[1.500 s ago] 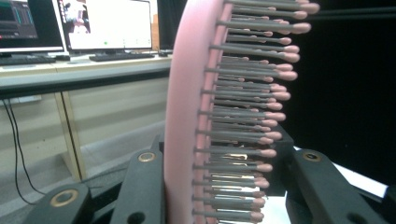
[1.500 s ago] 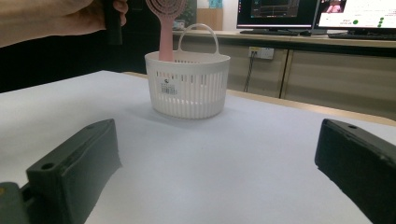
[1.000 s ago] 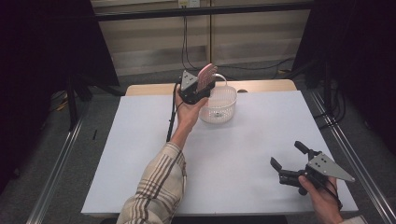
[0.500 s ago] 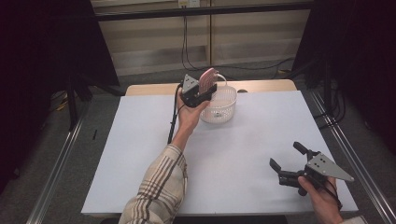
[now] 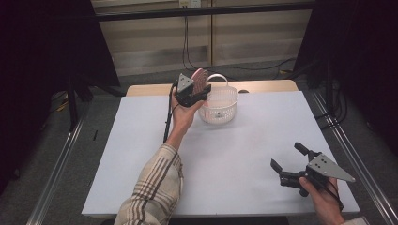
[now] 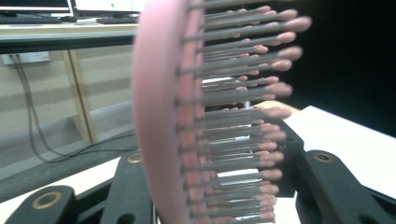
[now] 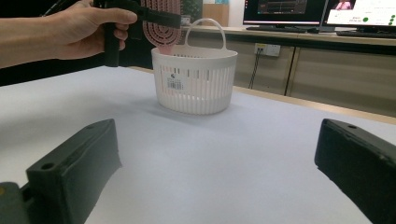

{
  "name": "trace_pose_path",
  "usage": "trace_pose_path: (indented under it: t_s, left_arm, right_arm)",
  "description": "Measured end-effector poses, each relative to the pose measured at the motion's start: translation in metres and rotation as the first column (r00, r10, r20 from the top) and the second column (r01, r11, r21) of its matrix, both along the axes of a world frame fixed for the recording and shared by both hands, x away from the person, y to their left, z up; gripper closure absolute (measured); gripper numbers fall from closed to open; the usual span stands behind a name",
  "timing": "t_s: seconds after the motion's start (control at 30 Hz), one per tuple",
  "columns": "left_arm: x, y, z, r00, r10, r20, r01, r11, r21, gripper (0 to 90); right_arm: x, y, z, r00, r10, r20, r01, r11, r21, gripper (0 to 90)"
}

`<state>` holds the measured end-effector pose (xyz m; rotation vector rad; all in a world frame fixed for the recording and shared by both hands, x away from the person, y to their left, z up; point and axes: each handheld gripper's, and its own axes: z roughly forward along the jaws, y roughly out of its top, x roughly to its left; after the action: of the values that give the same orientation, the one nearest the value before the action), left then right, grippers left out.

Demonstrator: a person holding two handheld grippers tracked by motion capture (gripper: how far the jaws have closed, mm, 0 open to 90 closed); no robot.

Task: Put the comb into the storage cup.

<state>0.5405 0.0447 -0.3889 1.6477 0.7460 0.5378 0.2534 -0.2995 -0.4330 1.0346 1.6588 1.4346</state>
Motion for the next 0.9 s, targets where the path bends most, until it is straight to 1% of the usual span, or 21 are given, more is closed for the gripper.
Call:
trace_pose_path:
  t_s: [0.07,0.1,0.23,0.27,0.4,0.53,0.57,0.6,0.67,0.73,0.83,0.87,0.9]
  left_arm:
    - [0.002,0.005,-0.001,0.9999,0.013,-0.003,-0.013,0.9997,0.02,52.9]
    - [0.002,0.007,-0.002,0.9998,0.017,-0.008,-0.017,0.9998,0.014,52.3]
    - [0.005,0.013,-0.002,0.9995,0.027,-0.015,-0.026,0.9995,0.02,50.3]
    - [0.006,0.014,-0.002,0.9995,0.029,-0.011,-0.029,0.9993,0.022,49.6]
    - [0.007,0.016,-0.002,0.9994,0.032,-0.008,-0.032,0.9991,0.026,48.3]
    - [0.009,0.017,-0.002,0.9991,0.037,-0.022,-0.037,0.9991,0.024,43.0]
    - [0.009,0.017,-0.001,0.9992,0.033,-0.024,-0.032,0.9991,0.026,40.4]
    - [0.009,0.017,-0.002,0.9993,0.027,-0.024,-0.027,0.9994,0.024,39.8]
    - [0.009,0.019,-0.002,0.9986,0.046,-0.024,-0.046,0.9985,0.03,38.4]
    - [0.01,0.02,-0.002,0.9978,0.062,-0.026,-0.061,0.9976,0.032,34.4]
    - [0.011,0.022,-0.003,0.997,0.068,-0.035,-0.068,0.9974,0.023,33.1]
    - [0.011,0.021,-0.003,0.9971,0.067,-0.037,-0.066,0.9975,0.026,32.8]
    - [0.011,0.02,-0.003,0.9976,0.063,-0.031,-0.062,0.9976,0.032,32.7]
  right_arm:
    - [0.0,0.0,0.0,1.0,0.002,0.001,-0.002,1.0,-0.003,0.0]
    - [0.0,0.0,0.0,1.0,0.002,0.001,-0.002,1.0,-0.001,0.0]
    - [0.0,0.0,0.0,1.0,0.0,0.001,0.0,1.0,-0.002,0.0]
    - [0.0,0.0,0.0,1.0,-0.002,0.001,0.002,1.0,-0.003,0.0]
    - [0.001,0.0,0.0,1.0,-0.006,0.0,0.006,1.0,-0.009,0.0]
    - [0.0,-0.001,0.0,1.0,-0.005,0.0,0.005,1.0,-0.007,0.0]
    - [0.001,-0.001,0.0,1.0,-0.005,0.0,0.005,1.0,-0.008,0.0]
    - [0.001,-0.001,-0.001,1.0,-0.005,-0.001,0.005,1.0,-0.008,0.0]
    - [0.001,0.0,-0.001,1.0,-0.003,-0.001,0.003,1.0,-0.007,0.0]
    - [0.001,0.0,-0.001,1.0,-0.004,0.0,0.004,1.0,-0.008,0.0]
    - [0.0,0.0,-0.001,1.0,-0.003,-0.001,0.003,1.0,-0.007,0.0]
    - [0.001,0.0,-0.001,1.0,-0.003,-0.001,0.003,1.0,-0.008,0.0]
    - [0.001,0.0,-0.001,1.0,-0.001,-0.001,0.001,1.0,-0.007,0.0]
